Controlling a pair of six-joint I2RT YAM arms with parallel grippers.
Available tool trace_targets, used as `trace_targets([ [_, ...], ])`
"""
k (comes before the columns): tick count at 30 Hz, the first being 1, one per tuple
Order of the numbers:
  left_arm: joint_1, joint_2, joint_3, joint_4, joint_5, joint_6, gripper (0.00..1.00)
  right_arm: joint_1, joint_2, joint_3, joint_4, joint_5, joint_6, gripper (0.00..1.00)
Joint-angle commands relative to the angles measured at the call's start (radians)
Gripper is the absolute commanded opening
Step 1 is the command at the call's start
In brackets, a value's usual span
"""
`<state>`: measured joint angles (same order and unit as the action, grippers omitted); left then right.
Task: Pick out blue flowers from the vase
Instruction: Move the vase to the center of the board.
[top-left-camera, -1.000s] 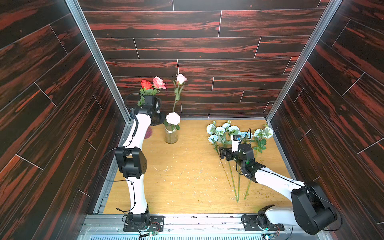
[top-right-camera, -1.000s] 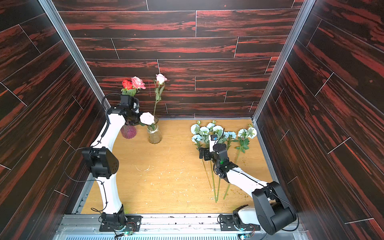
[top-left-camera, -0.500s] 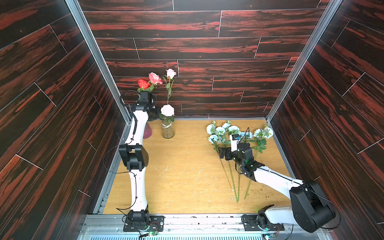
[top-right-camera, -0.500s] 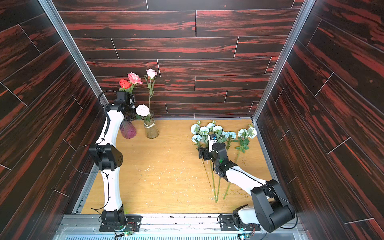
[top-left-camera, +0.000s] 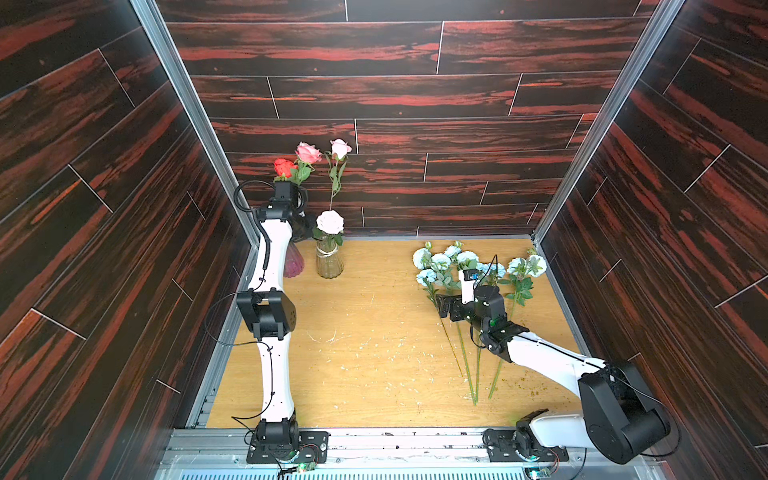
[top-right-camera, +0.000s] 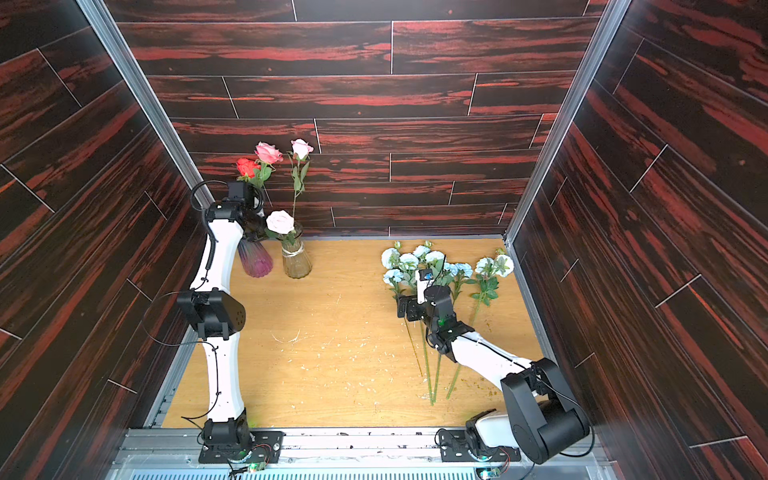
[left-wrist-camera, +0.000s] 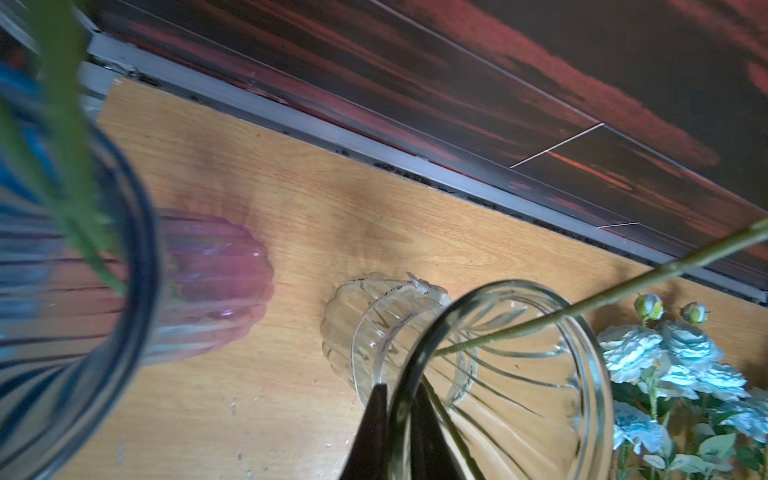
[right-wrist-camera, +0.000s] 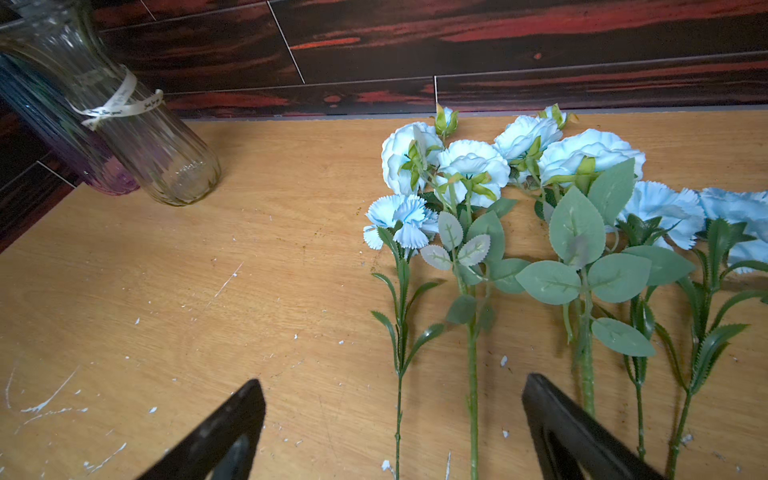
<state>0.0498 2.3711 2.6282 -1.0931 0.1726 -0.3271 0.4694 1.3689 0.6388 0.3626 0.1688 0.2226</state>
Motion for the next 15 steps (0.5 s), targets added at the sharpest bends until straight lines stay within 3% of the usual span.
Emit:
trace_targets([
  [1,0.015,-0.002,0.027,-0.063,-0.053,0.042,0.0,0.0,0.006,0.022,-0.001,-0.004,-0.012,0.99],
  [8,0.018,-0.015,0.002,-0.06,-0.049,0.043,0.01,0.0,0.007,0.024,-0.003,-0.006,-0.014,0.99],
  [13,0.018,-0.026,-0.051,-0.042,-0.033,0.052,0.25,0.0,0.006,0.022,-0.001,-0.005,-0.013,0.99],
  [15,0.018,-0.042,-0.071,-0.036,-0.039,0.056,0.3,0.001,0.007,0.024,-0.002,-0.006,-0.014,0.99],
])
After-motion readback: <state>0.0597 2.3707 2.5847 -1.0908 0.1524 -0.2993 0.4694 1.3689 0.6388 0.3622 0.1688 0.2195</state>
